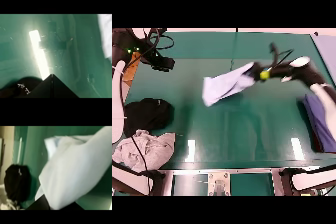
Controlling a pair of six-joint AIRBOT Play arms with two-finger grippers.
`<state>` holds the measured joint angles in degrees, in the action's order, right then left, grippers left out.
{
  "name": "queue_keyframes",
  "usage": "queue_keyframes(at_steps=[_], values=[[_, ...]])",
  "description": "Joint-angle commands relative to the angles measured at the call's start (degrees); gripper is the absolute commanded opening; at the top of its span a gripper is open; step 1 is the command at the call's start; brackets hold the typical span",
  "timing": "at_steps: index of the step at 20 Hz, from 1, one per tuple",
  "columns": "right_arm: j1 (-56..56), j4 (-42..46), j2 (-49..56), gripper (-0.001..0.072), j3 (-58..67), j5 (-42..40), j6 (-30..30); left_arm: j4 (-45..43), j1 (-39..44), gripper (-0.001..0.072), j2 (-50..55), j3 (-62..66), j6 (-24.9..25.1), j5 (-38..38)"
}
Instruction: Fold the shirts.
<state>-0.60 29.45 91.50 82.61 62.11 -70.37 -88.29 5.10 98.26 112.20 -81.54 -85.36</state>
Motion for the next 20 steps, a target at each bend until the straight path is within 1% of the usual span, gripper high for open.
queue_keyframes(at_steps=[1,3,4,6,8,12,14,16,19,20], values=[[-11.56,13.88,-5.86,0.0018,12.81,6.95,-10.99,0.15,-0.02,0.0026,-0.02,-0.02,-0.02,-0.68],[-21.66,20.06,-5.99,0.0017,19.21,14.16,-15.78,0.39,-0.02,0.0026,-0.02,-0.02,-0.04,-1.22],[-27.30,21.81,-5.99,0.0017,21.40,16.59,-16.44,0.66,-0.02,0.0026,-0.02,-0.02,-0.04,-1.22],[-37.38,21.59,-5.99,0.0018,22.75,17.51,-16.41,0.96,-0.02,0.0026,-0.02,-0.02,-0.04,-0.81],[-44.41,21.59,-5.25,0.0017,22.67,18.34,-16.41,1.81,-0.02,0.0026,-0.02,-0.02,-0.48,-0.31],[-50.99,22.40,-3.21,0.0017,22.67,22.40,-16.04,3.48,-0.02,0.0026,-0.02,-0.02,-0.92,0.94],[-53.20,25.99,-3.43,0.0017,22.73,25.33,-16.57,3.54,-0.02,0.0026,-0.02,-0.02,-0.92,0.90],[-55.23,31.28,-4.52,0.0017,22.73,28.65,-17.88,3.91,-0.02,0.0026,-0.02,-0.02,-0.92,0.79],[-56.33,44.83,-7.45,0.0017,22.60,34.49,-21.20,6.08,-0.02,0.0026,-0.02,-0.02,-0.85,0.70],[-56.33,47.60,-8.79,0.0017,22.05,35.34,-22.49,7.19,-0.02,0.0026,-0.02,-0.02,-0.63,0.72]])
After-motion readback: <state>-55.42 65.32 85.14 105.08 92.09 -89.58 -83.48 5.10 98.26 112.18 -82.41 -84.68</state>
